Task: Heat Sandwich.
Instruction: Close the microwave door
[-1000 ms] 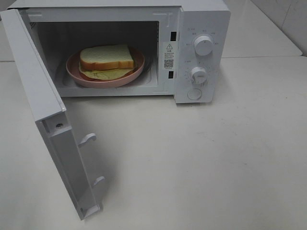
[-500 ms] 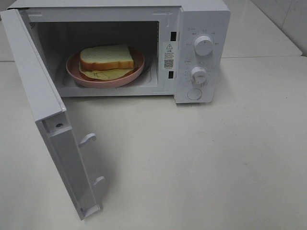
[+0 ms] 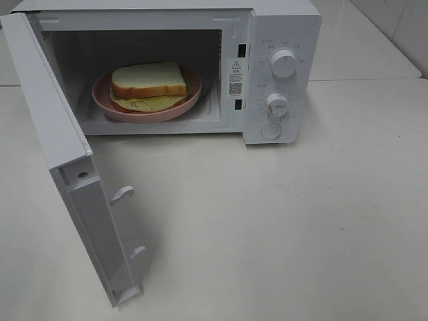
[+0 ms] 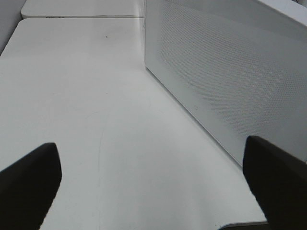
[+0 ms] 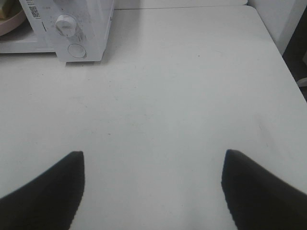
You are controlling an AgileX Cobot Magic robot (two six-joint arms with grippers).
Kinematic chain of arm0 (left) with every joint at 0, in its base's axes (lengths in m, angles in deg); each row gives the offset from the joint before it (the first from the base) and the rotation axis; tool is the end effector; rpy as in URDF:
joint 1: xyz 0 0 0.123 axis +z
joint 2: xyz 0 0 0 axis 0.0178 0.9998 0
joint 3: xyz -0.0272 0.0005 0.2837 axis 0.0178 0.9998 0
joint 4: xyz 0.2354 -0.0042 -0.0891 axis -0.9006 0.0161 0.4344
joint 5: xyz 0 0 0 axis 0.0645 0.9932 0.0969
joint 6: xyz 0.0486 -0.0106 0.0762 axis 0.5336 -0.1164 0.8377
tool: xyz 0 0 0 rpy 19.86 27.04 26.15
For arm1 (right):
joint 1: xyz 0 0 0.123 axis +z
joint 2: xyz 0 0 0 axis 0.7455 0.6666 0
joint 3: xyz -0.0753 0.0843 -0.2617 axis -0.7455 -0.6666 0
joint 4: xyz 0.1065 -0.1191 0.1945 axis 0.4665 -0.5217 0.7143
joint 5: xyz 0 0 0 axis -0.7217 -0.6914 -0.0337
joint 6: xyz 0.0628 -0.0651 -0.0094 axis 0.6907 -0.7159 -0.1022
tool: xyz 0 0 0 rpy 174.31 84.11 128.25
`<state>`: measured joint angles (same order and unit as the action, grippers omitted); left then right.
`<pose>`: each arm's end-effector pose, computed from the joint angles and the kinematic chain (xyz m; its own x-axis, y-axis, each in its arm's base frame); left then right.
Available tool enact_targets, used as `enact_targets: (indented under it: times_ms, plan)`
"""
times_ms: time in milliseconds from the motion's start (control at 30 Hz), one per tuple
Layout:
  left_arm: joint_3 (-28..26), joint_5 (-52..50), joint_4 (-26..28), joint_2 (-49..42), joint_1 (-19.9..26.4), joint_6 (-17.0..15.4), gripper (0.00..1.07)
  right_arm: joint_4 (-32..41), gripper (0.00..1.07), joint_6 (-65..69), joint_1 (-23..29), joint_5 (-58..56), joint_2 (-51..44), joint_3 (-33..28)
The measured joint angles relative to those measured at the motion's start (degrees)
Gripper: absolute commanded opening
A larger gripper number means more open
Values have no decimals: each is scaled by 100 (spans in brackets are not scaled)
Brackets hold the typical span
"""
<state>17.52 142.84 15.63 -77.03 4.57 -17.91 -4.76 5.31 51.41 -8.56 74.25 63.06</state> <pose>-0.0043 -0.0132 0.2790 -0.4294 -0.0145 -0.9030 0.0717 0.9962 -0.0501 -0.0060 -0.0030 0.2811 -0.4328 0.0273 -0.9011 -0.0064 0.9994 0.0334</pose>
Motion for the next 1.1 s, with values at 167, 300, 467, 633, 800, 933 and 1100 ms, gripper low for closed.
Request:
enact_targets:
  times_ms: [167, 300, 467, 633, 800, 933, 1100]
  plan:
    - [0, 0, 0, 0, 0, 0, 97, 0, 76, 0, 0, 0, 0, 0]
    - [0, 0, 0, 0, 0, 0, 97, 0, 76, 0, 0, 0, 0, 0]
    - [0, 0, 0, 0, 0, 0, 97, 0, 76, 0, 0, 0, 0, 0]
    - [0, 0, 0, 0, 0, 0, 97, 0, 76, 0, 0, 0, 0, 0]
    - [0, 0, 0, 0, 0, 0, 97, 0, 76, 0, 0, 0, 0, 0]
    - [0, 0, 0, 0, 0, 0, 97, 0, 76, 0, 0, 0, 0, 0]
    - [0, 0, 0, 0, 0, 0, 97, 0, 76, 0, 0, 0, 0, 0]
